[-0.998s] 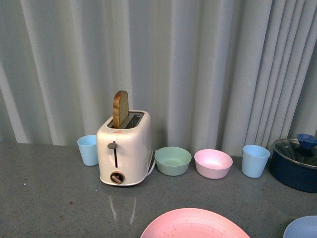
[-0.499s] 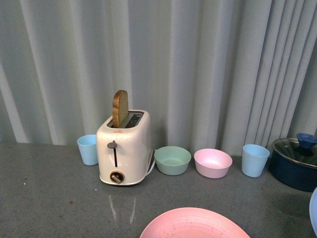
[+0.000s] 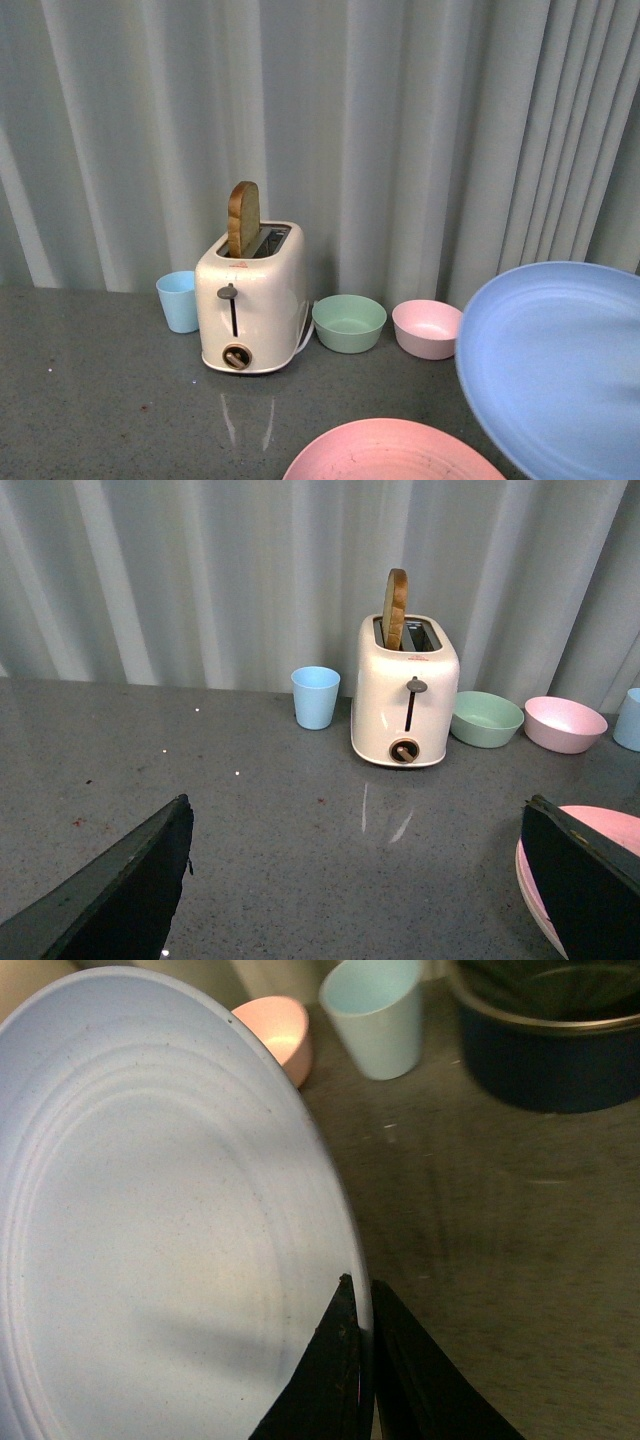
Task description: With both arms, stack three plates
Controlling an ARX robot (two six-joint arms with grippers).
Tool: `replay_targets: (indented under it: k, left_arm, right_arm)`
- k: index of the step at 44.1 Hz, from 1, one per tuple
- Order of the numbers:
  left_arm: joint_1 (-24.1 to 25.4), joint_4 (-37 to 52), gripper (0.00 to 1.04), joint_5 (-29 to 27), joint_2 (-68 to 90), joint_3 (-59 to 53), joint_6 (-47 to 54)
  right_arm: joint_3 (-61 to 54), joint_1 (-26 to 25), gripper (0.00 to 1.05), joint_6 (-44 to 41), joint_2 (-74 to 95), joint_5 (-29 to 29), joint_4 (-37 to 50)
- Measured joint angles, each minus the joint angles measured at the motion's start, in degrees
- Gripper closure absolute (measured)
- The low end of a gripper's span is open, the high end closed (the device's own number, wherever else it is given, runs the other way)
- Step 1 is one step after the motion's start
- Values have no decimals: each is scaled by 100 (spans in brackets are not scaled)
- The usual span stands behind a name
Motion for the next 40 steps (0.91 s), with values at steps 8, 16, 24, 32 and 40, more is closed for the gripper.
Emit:
replay_targets:
  k: [8, 16, 24, 32, 40]
  left_arm:
    - [0, 0, 7, 0, 0, 0, 0]
    - [0, 0, 7, 0, 0, 0, 0]
    - [0, 0, 7, 0, 0, 0, 0]
    - [0, 0, 7, 0, 0, 0, 0]
    - [0, 0, 7, 0, 0, 0, 0]
  right_arm:
    - [-249, 879, 101, 748, 345, 2, 597]
    - [-282, 1440, 101, 1364, 916, 2, 883]
    - [-199, 1576, 101, 1580, 1359, 74, 881]
    - [0, 1740, 101, 1746, 1709, 109, 883]
    - [133, 1978, 101, 1875, 1926, 129, 883]
